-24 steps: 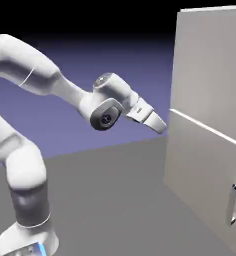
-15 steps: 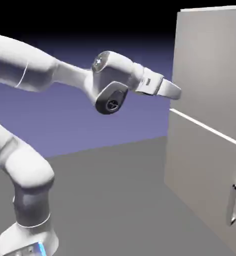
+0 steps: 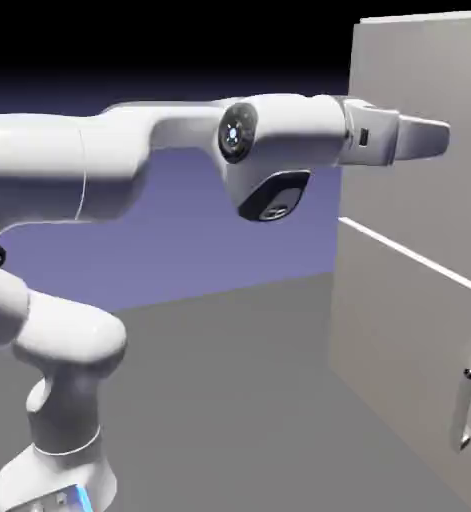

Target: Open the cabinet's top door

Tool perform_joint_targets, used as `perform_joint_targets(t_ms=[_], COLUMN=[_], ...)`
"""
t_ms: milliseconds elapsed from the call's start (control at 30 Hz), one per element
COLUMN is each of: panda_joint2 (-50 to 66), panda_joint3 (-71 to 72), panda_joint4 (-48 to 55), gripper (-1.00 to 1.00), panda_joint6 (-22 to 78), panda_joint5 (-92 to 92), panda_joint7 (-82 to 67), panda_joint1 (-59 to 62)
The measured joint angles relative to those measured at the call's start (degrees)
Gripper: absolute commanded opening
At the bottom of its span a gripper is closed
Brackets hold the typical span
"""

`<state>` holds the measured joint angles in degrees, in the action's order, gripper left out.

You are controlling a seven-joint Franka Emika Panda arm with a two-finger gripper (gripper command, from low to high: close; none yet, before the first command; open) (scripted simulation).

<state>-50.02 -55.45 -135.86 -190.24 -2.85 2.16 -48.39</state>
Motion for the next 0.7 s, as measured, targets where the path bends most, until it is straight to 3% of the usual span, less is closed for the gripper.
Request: perform_joint_targets(t_ms=[200, 433, 467, 700], panda_joint2=[-3.9, -1.3, -1.3, 2.9], panda_joint3=[-12.5, -18.9, -19.0, -12.6], panda_joint4=[5.7, 13.6, 13.7, 5.2], gripper=[0.00, 0.00, -1.00, -1.00], panda_joint6=[-3.7, -4.6, -4.6, -11.2], panda_joint5=[-0.6, -1.1, -1.1, -4.6], panda_joint7=[-9.1, -9.7, -9.8, -7.0], panda_joint1=[-10.8, -21.4, -21.6, -11.2])
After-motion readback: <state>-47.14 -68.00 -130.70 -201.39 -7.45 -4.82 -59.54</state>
